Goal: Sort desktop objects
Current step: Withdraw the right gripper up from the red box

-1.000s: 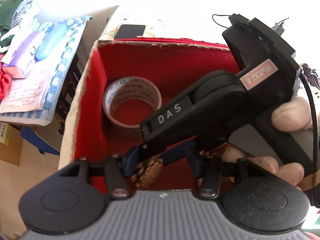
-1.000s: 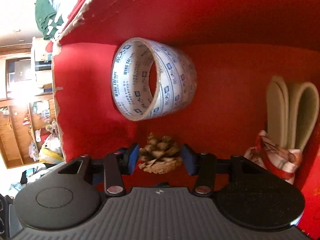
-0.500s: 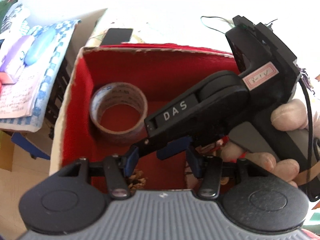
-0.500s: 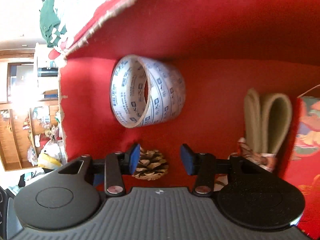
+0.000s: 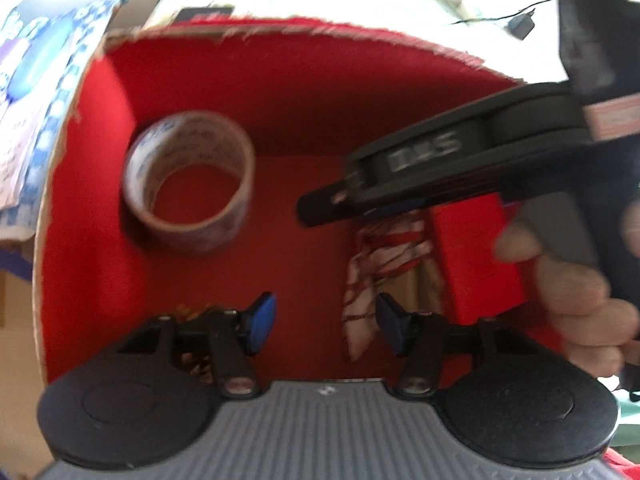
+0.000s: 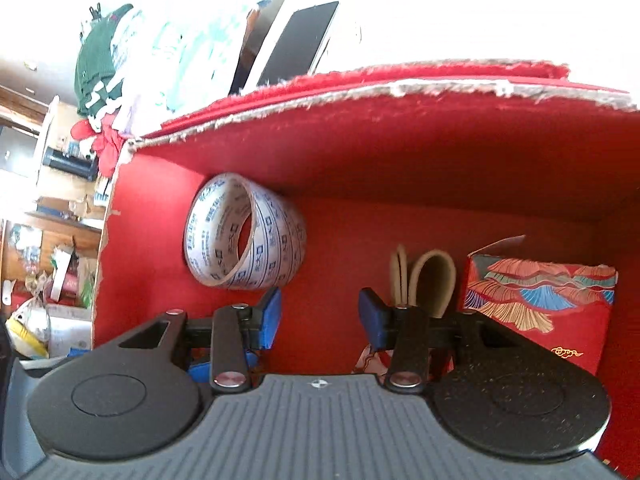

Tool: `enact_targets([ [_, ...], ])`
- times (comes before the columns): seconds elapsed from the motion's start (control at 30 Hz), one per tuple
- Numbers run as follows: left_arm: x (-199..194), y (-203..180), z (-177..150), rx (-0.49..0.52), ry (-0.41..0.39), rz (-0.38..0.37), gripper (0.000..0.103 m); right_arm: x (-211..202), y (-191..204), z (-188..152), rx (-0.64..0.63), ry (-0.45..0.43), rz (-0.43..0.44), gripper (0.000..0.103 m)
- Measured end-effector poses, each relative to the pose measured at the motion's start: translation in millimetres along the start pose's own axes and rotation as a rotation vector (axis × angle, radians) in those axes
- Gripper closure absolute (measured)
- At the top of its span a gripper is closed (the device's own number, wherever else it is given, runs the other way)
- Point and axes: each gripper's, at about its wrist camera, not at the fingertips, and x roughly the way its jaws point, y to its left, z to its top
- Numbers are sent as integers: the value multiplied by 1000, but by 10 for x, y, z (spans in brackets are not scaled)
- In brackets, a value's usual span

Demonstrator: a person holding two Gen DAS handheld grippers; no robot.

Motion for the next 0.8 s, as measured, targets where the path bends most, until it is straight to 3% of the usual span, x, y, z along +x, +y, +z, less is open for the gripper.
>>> enact_targets([
  [0.23,34,97,-4,-47,23,35,40,-48,-24,-13,18,-98,20,57],
  [0.47,23,180,2,-49,15,82,37,-53,37,-1,39,-122,32,57],
  [0.8,-180,110,-13,-44,-47,119,33,-158,193,-47,-44,-129,21,57],
])
